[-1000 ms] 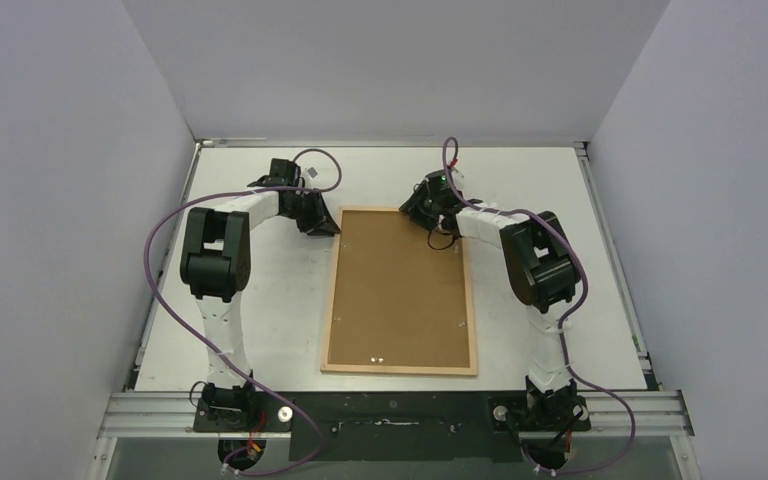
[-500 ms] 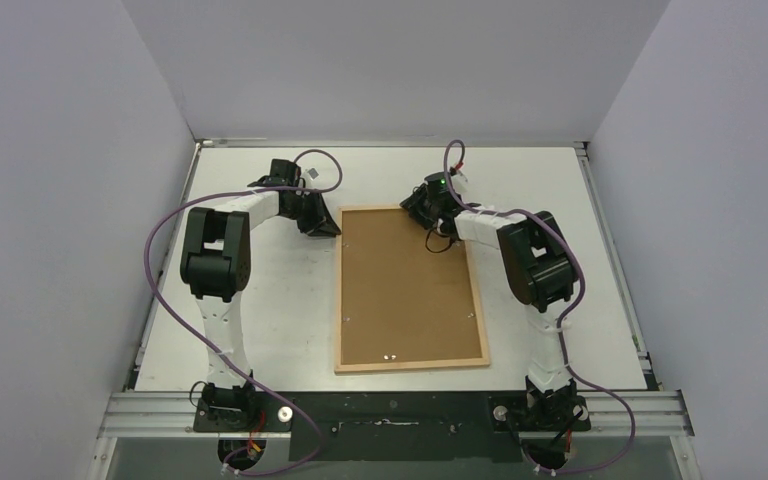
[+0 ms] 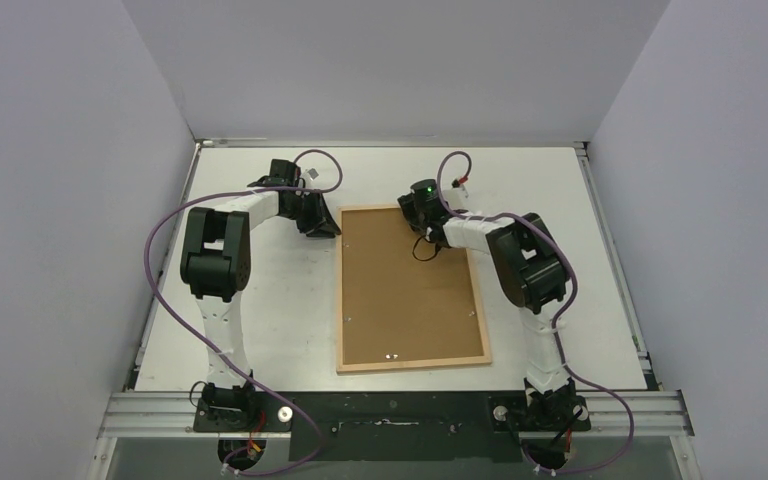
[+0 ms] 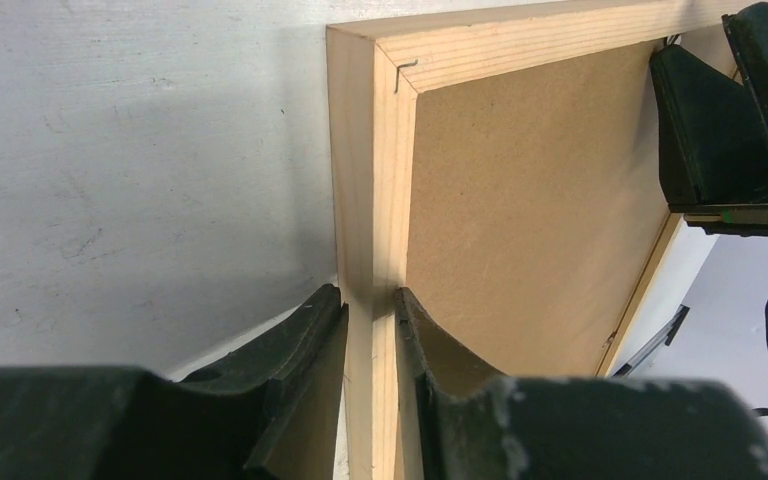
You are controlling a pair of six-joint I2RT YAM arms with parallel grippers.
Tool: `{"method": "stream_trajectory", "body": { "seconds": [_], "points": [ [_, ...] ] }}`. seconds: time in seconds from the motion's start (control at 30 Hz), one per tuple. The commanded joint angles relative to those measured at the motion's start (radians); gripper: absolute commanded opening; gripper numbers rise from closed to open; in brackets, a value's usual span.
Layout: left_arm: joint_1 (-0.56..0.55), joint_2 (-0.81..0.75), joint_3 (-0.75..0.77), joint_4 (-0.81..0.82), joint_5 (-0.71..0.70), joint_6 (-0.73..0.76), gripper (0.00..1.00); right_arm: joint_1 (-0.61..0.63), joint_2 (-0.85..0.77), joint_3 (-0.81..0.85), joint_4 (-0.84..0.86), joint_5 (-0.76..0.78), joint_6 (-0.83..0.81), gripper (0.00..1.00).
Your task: Put the photo into the frame
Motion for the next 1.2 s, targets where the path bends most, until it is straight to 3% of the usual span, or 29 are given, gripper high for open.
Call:
{"method": "stream_trajectory", "body": {
  "seconds": [0.0,0.17,0.4,0.6,0.77,0.97,1.17],
  "points": [
    [-0.005,0.041,-0.001,-0.062,-0.041,0.040,0.23,0.027,0.033,0.007,-0.051,0.099,0.066,0.41],
    [-0.002,0.039,0.001,-0.069,-0.040,0.043,0.23,0.013,-0.023,0.032,-0.035,0.145,-0.051,0.41],
    [0.000,0.034,0.025,-0.069,-0.010,0.052,0.27,-0.040,-0.167,0.076,-0.002,0.012,-0.373,0.44],
    [0.001,0.038,0.031,-0.055,-0.006,0.040,0.33,-0.060,-0.205,0.187,-0.234,-0.058,-0.686,0.50],
    [0.002,0.032,0.031,-0.048,-0.006,0.035,0.37,-0.060,-0.177,0.278,-0.429,-0.061,-1.008,0.63],
    [0.005,0.033,0.029,-0.053,-0.002,0.032,0.38,-0.062,-0.083,0.425,-0.562,-0.290,-1.379,0.62],
    [0.005,0.035,0.033,-0.070,0.007,0.034,0.38,-0.056,0.090,0.658,-0.779,-0.364,-1.662,0.61]
  ]
}}
